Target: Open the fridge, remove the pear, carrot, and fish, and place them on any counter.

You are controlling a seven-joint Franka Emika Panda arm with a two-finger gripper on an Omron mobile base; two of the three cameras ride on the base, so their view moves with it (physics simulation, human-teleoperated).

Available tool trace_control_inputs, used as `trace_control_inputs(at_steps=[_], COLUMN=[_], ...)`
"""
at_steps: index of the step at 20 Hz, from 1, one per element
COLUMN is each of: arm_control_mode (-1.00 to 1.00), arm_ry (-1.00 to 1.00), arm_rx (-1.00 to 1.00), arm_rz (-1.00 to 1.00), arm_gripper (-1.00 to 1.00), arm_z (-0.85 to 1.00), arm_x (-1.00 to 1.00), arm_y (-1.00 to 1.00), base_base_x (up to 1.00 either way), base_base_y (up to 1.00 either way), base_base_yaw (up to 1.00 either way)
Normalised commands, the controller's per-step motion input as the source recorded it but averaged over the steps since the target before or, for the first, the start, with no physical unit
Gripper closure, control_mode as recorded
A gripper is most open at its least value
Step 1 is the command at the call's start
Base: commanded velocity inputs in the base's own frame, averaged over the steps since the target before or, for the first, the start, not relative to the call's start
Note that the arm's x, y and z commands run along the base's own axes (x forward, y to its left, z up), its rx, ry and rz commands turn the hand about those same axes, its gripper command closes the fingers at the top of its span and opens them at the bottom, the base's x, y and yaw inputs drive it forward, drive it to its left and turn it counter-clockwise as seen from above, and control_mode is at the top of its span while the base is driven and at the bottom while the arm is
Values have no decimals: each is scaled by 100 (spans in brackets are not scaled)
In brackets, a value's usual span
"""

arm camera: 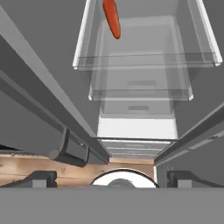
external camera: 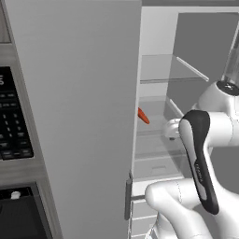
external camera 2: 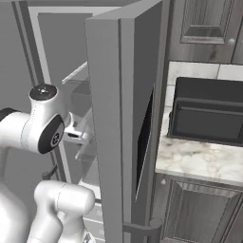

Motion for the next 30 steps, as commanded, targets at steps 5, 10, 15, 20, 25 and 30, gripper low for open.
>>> trace_control_inputs(at_steps=[5, 10, 15, 20, 25, 30], arm_control_mode=[-100, -100, -100, -100, -100, -100], arm_ry=[0, 0, -2, -2, 0, 0], arm_rx=[0, 0, 3, 6, 0, 0], arm_rz=[0, 0, 0, 0, 0, 0], arm_gripper=[-100, -100, -100, -100, -100, -100], arm_z=[-35, -32, -17, -9, -9, -10], arm_x=[44, 38, 35, 51, 48, 44], arm_y=[1, 0, 0, 0, 0, -1], base_base_x=[0, 0, 0, 0, 0, 0], base_base_y=[0, 0, 0, 0, 0, 0], base_base_yaw=[0, 0, 0, 0, 0, 0])
